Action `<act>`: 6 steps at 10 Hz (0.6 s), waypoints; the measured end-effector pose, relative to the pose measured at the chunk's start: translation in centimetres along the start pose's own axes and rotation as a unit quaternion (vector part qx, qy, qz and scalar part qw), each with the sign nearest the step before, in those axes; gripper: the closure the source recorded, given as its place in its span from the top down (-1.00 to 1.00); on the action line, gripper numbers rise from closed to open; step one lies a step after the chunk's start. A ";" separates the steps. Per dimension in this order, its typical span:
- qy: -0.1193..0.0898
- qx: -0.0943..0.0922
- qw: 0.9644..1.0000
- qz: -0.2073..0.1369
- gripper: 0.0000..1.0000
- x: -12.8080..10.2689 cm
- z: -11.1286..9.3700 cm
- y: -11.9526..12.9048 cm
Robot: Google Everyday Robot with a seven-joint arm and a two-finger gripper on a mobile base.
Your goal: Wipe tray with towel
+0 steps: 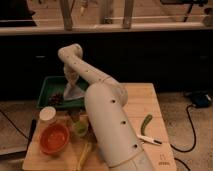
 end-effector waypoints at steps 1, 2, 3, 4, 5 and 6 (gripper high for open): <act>-0.007 -0.001 1.000 -0.020 -0.98 -1.1 0.0 0.2; -0.013 -0.002 0.999 -0.038 -0.98 -2.1 0.0 0.6; -0.022 -0.006 0.998 -0.061 -0.98 -3.6 0.0 1.4; -0.024 -0.013 0.997 -0.072 -0.98 -4.2 -0.1 2.2; -0.025 -0.019 0.997 -0.077 -0.98 -4.4 -0.2 3.0; -0.022 -0.030 0.996 -0.079 -0.98 -4.0 -0.2 4.4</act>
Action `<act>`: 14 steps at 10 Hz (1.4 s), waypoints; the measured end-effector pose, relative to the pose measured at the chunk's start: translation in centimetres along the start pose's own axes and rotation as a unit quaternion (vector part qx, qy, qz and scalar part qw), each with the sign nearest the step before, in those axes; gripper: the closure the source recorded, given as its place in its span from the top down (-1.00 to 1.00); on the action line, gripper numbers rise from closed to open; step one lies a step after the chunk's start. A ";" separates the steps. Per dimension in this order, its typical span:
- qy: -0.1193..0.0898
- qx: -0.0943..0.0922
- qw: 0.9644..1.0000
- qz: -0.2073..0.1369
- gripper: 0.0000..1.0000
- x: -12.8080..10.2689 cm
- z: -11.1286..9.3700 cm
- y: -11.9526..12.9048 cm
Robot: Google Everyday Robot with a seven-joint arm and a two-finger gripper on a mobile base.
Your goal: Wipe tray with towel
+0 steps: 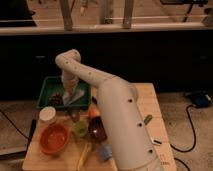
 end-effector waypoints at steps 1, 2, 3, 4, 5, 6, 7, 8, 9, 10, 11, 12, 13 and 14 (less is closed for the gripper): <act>0.000 -0.016 1.000 0.002 -0.98 0.3 0.0 1.6; 0.002 -0.032 0.999 0.008 -0.98 0.7 0.0 2.9; 0.005 -0.044 0.999 0.015 -0.98 1.3 0.0 3.9; 0.013 -0.059 0.998 0.032 -0.98 2.6 0.1 5.1; 0.021 -0.070 0.996 0.045 -0.98 4.0 0.2 5.5; 0.025 -0.074 0.996 0.054 -0.98 4.9 0.2 5.4; 0.034 -0.078 0.994 0.062 -0.98 6.4 0.3 4.8; 0.038 -0.079 0.994 0.064 -0.98 7.4 0.3 4.0; 0.040 -0.078 0.994 0.062 -0.98 8.0 0.5 3.3; 0.040 -0.076 0.995 0.056 -0.98 8.5 0.6 2.3; 0.038 -0.071 0.996 0.043 -0.98 8.6 0.7 1.0; 0.033 -0.068 0.997 0.029 -0.98 8.0 0.8 0.0; 0.030 -0.065 0.997 0.015 -0.98 7.3 0.8 -0.6; 0.024 -0.058 0.998 -0.003 -0.98 6.1 0.8 -1.3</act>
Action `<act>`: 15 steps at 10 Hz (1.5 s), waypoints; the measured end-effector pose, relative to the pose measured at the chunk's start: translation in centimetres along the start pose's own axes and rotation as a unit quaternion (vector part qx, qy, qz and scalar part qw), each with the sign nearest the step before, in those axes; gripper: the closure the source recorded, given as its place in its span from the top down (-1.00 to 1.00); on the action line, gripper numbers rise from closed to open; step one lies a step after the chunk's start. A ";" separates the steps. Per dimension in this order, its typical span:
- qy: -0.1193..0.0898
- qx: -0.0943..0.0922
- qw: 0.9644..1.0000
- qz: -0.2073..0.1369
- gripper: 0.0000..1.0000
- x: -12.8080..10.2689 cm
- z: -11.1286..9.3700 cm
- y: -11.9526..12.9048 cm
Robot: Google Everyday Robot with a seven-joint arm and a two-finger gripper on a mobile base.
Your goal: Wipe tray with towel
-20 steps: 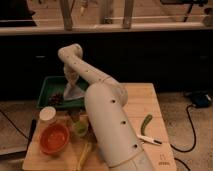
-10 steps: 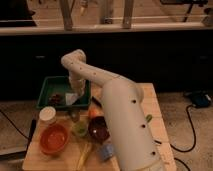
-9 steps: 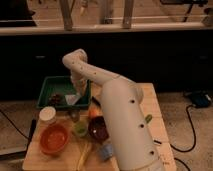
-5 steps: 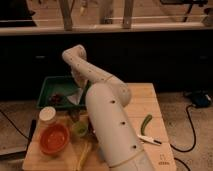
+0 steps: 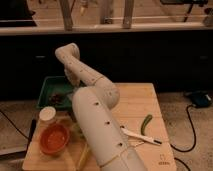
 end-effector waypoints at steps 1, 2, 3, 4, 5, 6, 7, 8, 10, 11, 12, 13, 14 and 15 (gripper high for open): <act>-0.004 0.005 1.000 -0.015 -0.98 -1.1 -0.1 -0.3; -0.008 0.007 1.000 -0.027 -0.98 -2.1 -0.1 -0.2; -0.013 0.008 0.999 -0.037 -0.98 -3.0 -0.1 0.2; -0.019 0.009 0.999 -0.044 -0.98 -4.0 0.0 0.6; -0.026 0.009 0.998 -0.047 -0.98 -5.5 0.1 1.5; -0.028 0.008 0.999 -0.045 -0.98 -6.1 0.1 2.6; -0.031 0.005 0.999 -0.035 -0.98 -6.6 0.2 4.8; -0.033 0.004 0.999 -0.026 -0.98 -6.5 0.4 6.0; -0.040 0.012 0.999 0.004 -0.98 -5.1 0.5 7.8; -0.048 0.030 0.998 0.022 -0.98 -3.7 0.6 8.3; -0.054 0.045 0.997 0.034 -0.98 -2.5 0.6 8.7; -0.065 0.077 0.993 0.054 -0.98 -0.7 0.6 8.9; -0.071 0.101 0.990 0.062 -0.98 0.2 0.6 8.5; -0.077 0.124 0.987 0.066 -0.98 0.8 0.6 7.9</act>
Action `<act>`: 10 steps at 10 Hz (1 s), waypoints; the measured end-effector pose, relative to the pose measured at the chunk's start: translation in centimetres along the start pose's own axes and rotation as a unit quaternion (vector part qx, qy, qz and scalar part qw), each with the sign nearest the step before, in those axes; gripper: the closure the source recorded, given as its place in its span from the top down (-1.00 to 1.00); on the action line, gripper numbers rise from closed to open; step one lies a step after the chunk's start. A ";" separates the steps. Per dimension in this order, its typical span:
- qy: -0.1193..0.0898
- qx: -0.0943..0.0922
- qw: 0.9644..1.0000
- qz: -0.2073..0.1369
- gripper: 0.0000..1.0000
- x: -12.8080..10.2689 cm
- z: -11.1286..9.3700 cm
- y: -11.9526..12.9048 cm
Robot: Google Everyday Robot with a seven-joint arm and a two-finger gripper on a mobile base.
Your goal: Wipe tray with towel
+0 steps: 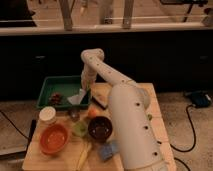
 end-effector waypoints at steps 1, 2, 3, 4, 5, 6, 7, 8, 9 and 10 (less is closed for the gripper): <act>-0.010 0.022 1.000 -0.004 -0.98 -0.1 0.1 -1.1; -0.020 0.036 0.999 -0.014 -0.98 -0.7 0.4 -2.4; -0.028 0.043 0.998 -0.027 -0.98 -1.5 0.8 -3.7; -0.034 0.048 0.997 -0.040 -0.98 -2.4 1.1 -5.0; -0.042 0.051 0.996 -0.061 -0.98 -3.7 1.6 -6.7; -0.047 0.050 0.994 -0.084 -0.98 -4.9 2.1 -8.0; -0.053 0.045 0.992 -0.105 -0.98 -6.5 2.4 -8.7; -0.055 0.039 0.990 -0.126 -0.98 -8.0 2.5 -8.9; -0.054 0.036 0.989 -0.134 -0.98 -8.5 2.4 -8.8; -0.055 0.034 0.988 -0.138 -0.98 -8.9 2.3 -8.5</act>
